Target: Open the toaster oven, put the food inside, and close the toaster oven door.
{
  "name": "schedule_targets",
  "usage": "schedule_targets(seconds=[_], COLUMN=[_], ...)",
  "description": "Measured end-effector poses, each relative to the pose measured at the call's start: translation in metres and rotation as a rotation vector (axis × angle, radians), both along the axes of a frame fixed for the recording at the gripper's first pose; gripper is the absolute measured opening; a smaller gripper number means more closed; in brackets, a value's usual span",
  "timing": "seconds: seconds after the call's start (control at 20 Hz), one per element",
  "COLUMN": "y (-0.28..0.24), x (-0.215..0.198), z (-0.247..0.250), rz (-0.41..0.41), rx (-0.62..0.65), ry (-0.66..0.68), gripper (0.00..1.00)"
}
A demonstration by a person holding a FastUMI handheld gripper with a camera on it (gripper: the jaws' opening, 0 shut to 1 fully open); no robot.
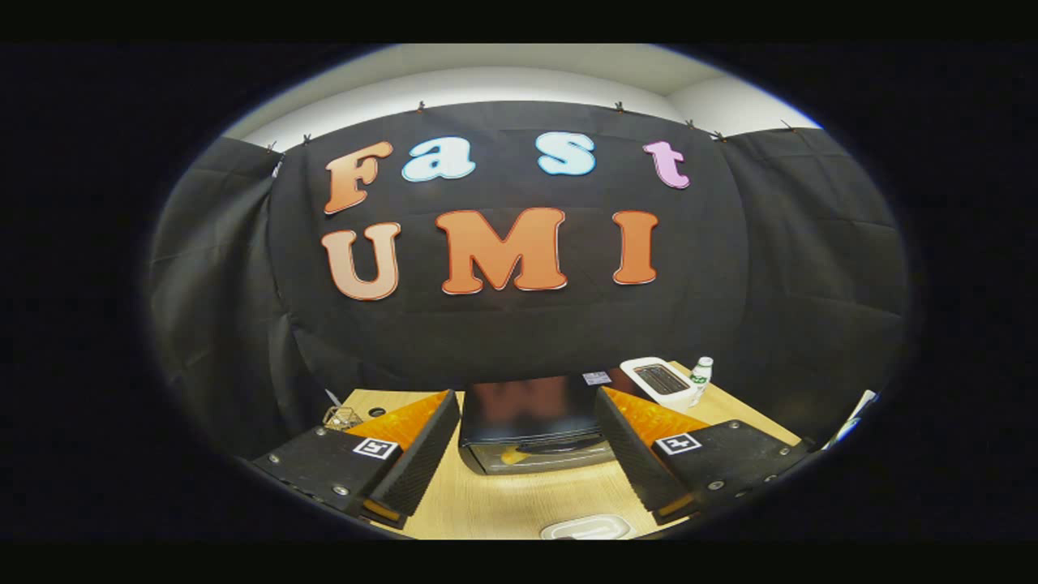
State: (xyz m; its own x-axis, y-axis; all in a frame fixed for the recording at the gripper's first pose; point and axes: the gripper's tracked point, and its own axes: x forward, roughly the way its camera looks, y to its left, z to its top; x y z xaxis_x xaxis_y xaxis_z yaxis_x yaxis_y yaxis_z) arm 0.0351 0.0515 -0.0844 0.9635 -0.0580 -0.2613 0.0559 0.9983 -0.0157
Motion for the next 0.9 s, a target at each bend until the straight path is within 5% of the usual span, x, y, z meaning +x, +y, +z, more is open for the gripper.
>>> schedule_targets(seconds=[0.9], y=[-0.0055], x=[-0.0062], z=[0.0063], rz=[0.005], rx=[-0.001], ry=[-0.022], gripper=[0.99])
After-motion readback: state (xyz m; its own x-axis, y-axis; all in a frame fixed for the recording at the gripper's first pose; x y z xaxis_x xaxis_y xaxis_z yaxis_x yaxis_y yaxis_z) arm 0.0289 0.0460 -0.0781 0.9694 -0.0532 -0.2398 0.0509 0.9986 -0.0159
